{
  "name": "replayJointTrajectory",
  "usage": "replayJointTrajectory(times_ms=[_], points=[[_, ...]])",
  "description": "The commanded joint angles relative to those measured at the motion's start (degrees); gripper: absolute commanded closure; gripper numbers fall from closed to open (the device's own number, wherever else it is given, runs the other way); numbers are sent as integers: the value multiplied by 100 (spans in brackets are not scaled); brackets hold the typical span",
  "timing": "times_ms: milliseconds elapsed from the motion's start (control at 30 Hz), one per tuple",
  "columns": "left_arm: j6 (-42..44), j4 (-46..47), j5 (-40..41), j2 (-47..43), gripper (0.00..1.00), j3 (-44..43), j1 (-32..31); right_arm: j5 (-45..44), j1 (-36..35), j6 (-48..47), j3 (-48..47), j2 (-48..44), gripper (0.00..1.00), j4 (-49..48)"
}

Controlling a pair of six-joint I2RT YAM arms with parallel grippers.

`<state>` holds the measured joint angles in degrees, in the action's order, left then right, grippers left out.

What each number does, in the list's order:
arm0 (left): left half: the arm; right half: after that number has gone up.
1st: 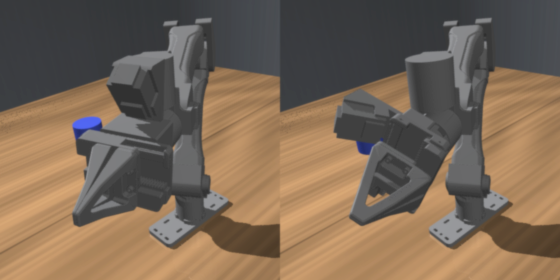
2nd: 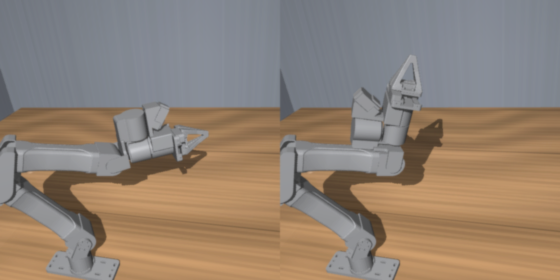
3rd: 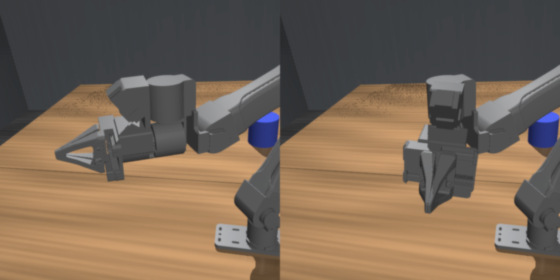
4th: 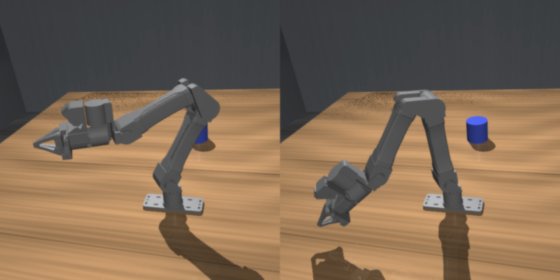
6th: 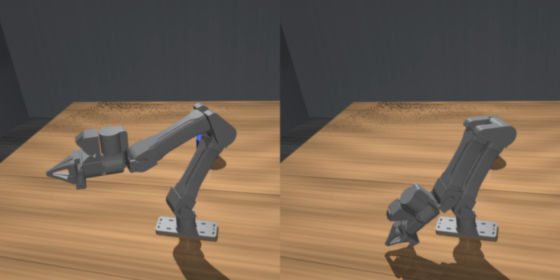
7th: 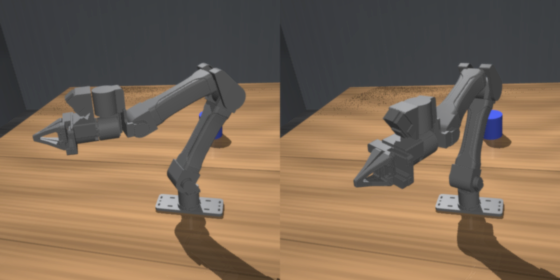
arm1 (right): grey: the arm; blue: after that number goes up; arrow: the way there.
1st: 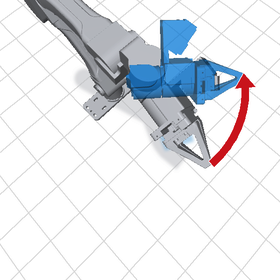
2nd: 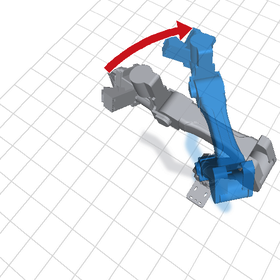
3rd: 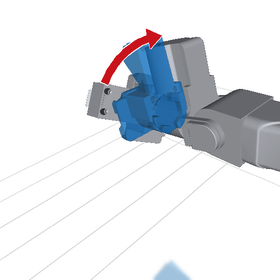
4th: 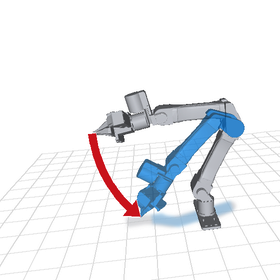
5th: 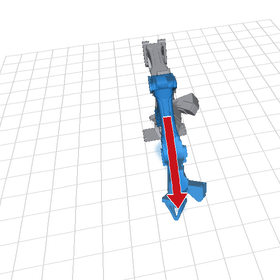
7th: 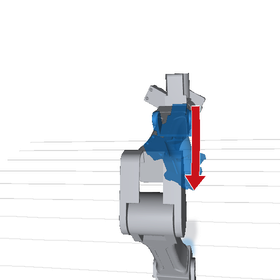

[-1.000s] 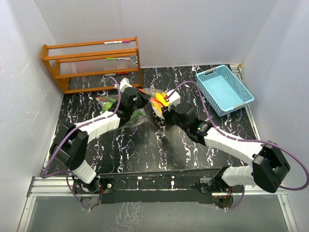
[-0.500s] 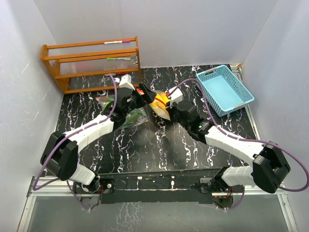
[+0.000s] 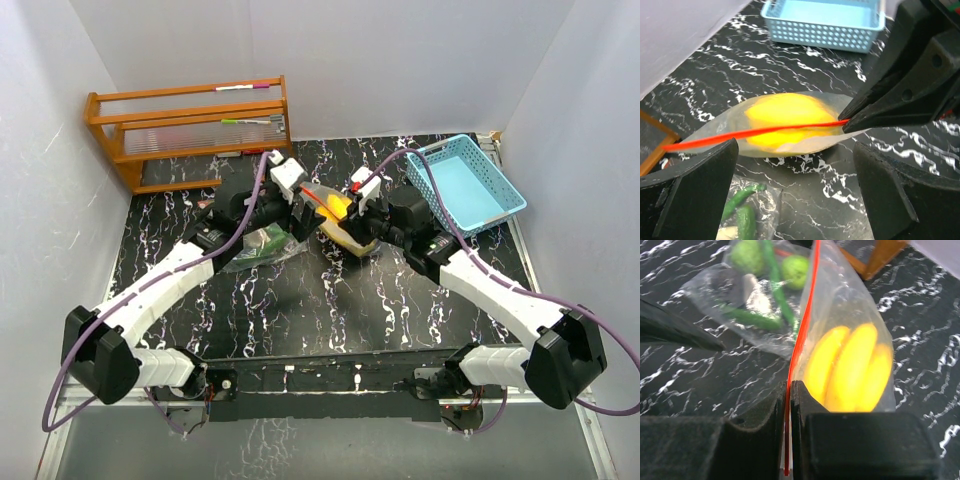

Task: Open the zip-top bag and remove the fake food
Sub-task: Unzip the zipper food storage bag at the center of the board.

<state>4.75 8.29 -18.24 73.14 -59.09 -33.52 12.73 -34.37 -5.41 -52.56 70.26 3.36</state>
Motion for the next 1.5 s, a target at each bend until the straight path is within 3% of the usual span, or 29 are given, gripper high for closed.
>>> replayJointTrajectory(times_ms=[0,267,400,600,700,800,967,1200,1367,1433,1467], points=[[1330,-804,-1292,222,3,-469,50,1325,-4,-319,-519,-135,92,364],[1855,-1845,-2634,1039,4,-1413,178,1625,-4,-465,-623,-309,92,665],[2028,-1983,-3040,1087,11,-1421,218,1581,-8,-487,-633,-307,92,710],[2088,-2076,-3979,958,13,-1206,521,1426,-4,-451,-667,-304,92,767],[2046,-2031,-4126,1047,24,-1182,522,1587,-8,-442,-688,-306,93,764],[1976,-1997,-4190,1303,42,-1299,522,1696,-5,-413,-671,-329,92,714],[1930,-1932,-4392,1560,60,-1419,522,1663,-8,-388,-686,-346,92,702],[1585,-1293,-4364,1405,55,-977,524,1609,-8,-338,-771,-270,92,702],[1450,-1117,-4210,1517,30,-986,522,1708,-8,-338,-800,-264,92,702],[1370,-1028,-4296,1624,33,-1043,522,1714,-8,-338,-800,-257,92,702],[1325,-978,-4358,1687,41,-1069,522,1705,-5,-331,-800,-255,92,702]])
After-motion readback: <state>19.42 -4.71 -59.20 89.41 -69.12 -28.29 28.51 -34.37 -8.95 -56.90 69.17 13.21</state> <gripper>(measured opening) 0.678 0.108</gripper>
